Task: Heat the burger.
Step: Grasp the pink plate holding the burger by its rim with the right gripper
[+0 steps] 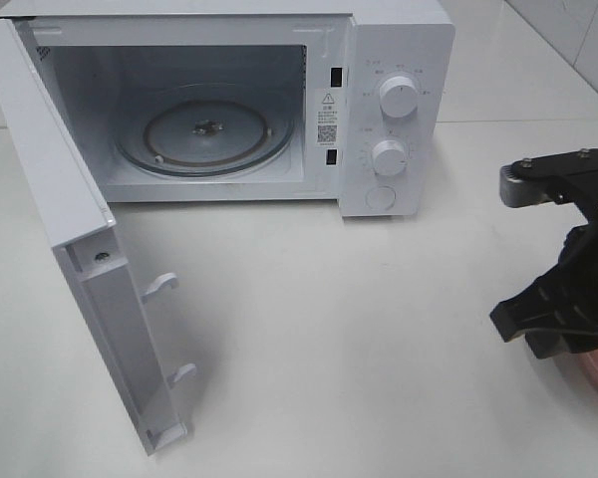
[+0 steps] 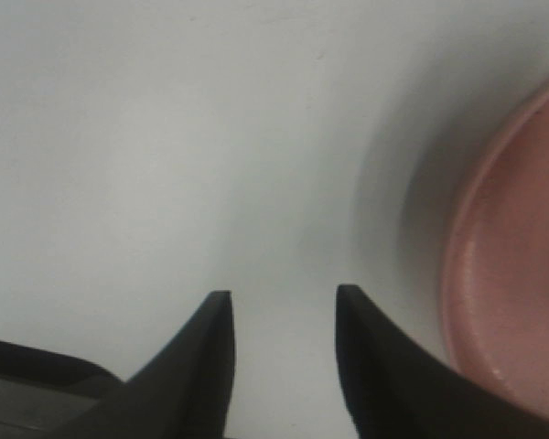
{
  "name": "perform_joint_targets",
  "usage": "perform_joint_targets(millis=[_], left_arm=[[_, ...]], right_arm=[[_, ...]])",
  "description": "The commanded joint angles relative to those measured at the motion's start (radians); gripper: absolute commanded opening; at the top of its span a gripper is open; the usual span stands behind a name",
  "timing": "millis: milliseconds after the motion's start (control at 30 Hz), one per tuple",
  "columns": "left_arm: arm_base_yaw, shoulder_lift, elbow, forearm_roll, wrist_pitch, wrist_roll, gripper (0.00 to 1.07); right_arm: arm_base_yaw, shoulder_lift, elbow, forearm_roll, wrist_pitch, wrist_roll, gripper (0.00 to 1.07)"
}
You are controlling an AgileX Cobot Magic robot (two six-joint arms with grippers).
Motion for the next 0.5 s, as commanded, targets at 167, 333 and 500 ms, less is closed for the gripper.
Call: perform_joint_targets(millis=[167, 333, 500], left_arm=[[-0.009, -0.015, 0.000, -0.003, -0.008, 0.000, 0.98], [-0.009, -0.015, 0.000, -0.003, -0.008, 0.000, 0.98], [-0.009, -0.015, 0.000, -0.003, -0.008, 0.000, 0.98]], right_arm=[[-0.089, -0.011, 0.000, -0.102, 0.019, -0.007, 0.86], [-0.123, -0.010, 0.000, -0.111, -0.003, -0.012, 0.99], [-0.164, 0.016, 0.000, -0.116, -0.019, -0.012, 0.97]])
